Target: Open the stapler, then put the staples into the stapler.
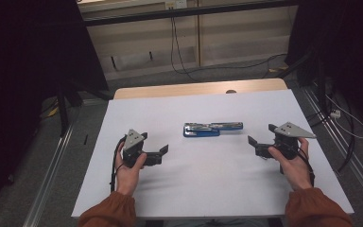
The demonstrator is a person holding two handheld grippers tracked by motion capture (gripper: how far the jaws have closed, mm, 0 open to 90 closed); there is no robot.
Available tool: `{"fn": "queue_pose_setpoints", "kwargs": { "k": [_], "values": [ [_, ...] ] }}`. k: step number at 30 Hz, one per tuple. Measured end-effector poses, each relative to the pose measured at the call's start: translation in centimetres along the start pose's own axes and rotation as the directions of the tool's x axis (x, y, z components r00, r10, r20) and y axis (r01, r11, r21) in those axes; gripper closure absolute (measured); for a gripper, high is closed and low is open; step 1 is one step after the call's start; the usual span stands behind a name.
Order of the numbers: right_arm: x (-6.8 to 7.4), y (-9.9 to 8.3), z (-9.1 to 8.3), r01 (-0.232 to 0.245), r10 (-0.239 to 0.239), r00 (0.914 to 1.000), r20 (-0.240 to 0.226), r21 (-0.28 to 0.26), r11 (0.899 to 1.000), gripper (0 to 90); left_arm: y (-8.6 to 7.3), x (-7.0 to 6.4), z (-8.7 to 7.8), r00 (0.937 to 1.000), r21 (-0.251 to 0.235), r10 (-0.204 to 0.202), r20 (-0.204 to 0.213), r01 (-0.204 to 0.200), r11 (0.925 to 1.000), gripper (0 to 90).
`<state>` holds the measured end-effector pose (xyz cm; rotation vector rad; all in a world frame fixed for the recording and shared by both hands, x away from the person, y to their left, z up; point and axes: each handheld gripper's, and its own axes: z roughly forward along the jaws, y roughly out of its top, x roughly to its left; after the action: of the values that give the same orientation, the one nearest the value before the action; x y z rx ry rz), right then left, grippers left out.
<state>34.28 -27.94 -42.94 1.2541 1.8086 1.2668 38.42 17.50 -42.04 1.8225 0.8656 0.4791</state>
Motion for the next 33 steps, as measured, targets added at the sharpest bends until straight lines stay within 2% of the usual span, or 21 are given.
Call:
{"fn": "queue_pose_setpoints", "kwargs": {
  "k": [2,3,8,11,13,15,17,20,23,29,33],
  "values": [
    [0.0,-0.2,-0.3,0.009,-0.009,0.9999,0.015,0.004,1.000,8.8,-0.1,0.1,-0.5,1.0000,-0.004,-0.007,0.003,0.007,1.0000,3.3],
    [0.1,-0.4,-0.5,0.015,-0.015,0.9998,0.015,0.009,1.000,8.8,-0.3,0.1,-0.9,0.9998,-0.014,-0.004,-0.021,0.003,0.9999,2.9],
    [0.3,-0.7,-1.0,0.042,-0.042,0.9989,0.022,0.022,0.999,8.8,-0.7,0.3,-2.0,0.9984,-0.046,-0.016,-0.054,0.013,0.9989,2.7],
    [0.3,-0.9,-1.5,0.036,-0.036,0.9993,0.009,0.020,0.999,8.5,-1.0,0.3,-2.7,0.9980,-0.056,-0.022,-0.060,0.019,0.9983,2.6],
    [0.3,-1.0,-1.8,0.030,-0.030,0.9996,-0.002,0.024,0.999,8.0,-0.9,0.2,-3.1,0.9978,-0.054,-0.008,-0.066,0.005,0.9985,2.7],
    [0.2,-1.0,-2.0,0.012,-0.012,0.9999,-0.012,0.027,1.000,7.9,-0.7,-0.2,-3.5,0.9981,-0.077,-0.006,-0.061,0.002,0.9971,2.7],
    [0.1,-1.2,-2.1,0.012,-0.012,0.9999,-0.007,0.041,0.999,7.6,-0.9,-0.6,-3.8,0.9986,-0.064,0.013,-0.051,-0.016,0.9978,2.7],
    [0.2,-1.3,-2.0,0.012,-0.011,0.9996,-0.025,0.067,0.998,7.6,-1.3,-1.0,-4.1,0.9994,-0.040,0.022,-0.028,-0.023,0.9989,2.7],
    [0.3,-0.9,-1.8,0.011,-0.005,0.9978,-0.066,0.096,0.995,7.1,-1.5,-1.0,-4.4,0.9991,-0.034,0.028,-0.033,-0.029,0.9990,2.7],
    [0.0,-0.1,-1.6,0.003,0.010,0.9945,-0.105,0.122,0.993,6.8,-2.0,-1.0,-5.3,0.9989,-0.044,0.001,-0.048,-0.003,0.9990,2.8],
    [-0.3,0.4,-1.1,-0.013,0.034,0.9887,-0.146,0.146,0.989,7.3,-2.2,-1.4,-6.1,0.9982,-0.063,-0.017,-0.057,0.014,0.9979,2.7]
  ]
}}
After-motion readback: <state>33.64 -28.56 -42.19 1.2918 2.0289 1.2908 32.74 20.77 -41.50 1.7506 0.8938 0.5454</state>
